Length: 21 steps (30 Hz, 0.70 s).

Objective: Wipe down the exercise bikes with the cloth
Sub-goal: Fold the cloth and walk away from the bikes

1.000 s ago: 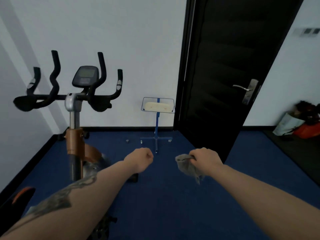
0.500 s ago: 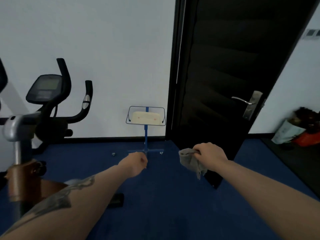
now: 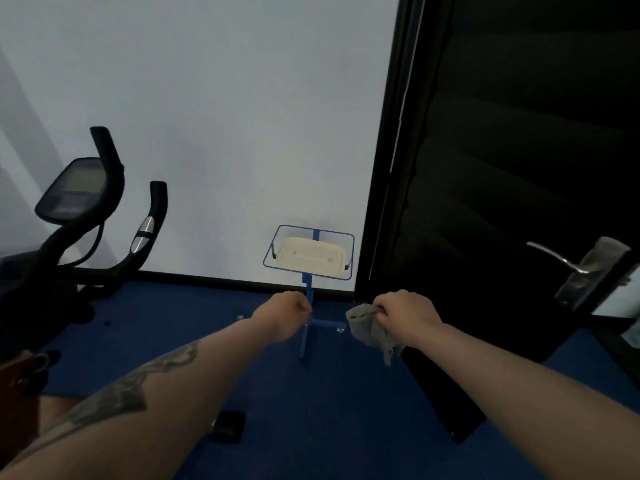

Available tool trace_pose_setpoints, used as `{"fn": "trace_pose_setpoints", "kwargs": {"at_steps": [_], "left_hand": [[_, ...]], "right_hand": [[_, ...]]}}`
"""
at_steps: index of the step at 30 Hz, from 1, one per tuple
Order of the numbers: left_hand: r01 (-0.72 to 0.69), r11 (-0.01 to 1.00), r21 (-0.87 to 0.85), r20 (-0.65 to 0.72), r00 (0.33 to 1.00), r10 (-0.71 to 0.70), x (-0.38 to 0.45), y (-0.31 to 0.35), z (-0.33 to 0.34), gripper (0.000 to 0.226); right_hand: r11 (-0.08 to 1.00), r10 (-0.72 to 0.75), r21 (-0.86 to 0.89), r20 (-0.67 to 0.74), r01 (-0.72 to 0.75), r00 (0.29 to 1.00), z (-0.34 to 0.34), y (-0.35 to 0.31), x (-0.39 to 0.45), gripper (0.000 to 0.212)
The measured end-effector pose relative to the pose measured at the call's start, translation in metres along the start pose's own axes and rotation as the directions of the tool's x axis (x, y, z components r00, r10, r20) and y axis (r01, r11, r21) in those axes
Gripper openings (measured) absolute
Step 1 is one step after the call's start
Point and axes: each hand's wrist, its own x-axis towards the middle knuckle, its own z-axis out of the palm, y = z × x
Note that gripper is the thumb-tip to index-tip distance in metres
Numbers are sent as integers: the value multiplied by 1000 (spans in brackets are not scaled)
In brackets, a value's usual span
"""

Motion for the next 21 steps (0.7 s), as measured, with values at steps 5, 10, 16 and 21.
{"fn": "trace_pose_setpoints", "kwargs": {"at_steps": [5, 10, 16, 21], "left_hand": [[9, 1000, 29, -59, 998, -7, 63, -19, -30, 17], [11, 1000, 2, -83, 997, -10, 137, -41, -60, 21], [-49, 998, -27, -58, 997, 48, 233, -63, -85, 21], [-45, 999, -30, 16, 999, 45, 283, -76, -84, 19]], "right_hand": [[998, -60, 32, -32, 61, 998, -4, -8, 81, 25], [998, -40, 39, -18, 41, 999, -5, -11, 166, 26], [990, 19, 141, -27, -15, 999, 2, -11, 258, 21], [964, 87, 249, 36, -93, 996, 14, -4, 313, 19]]}}
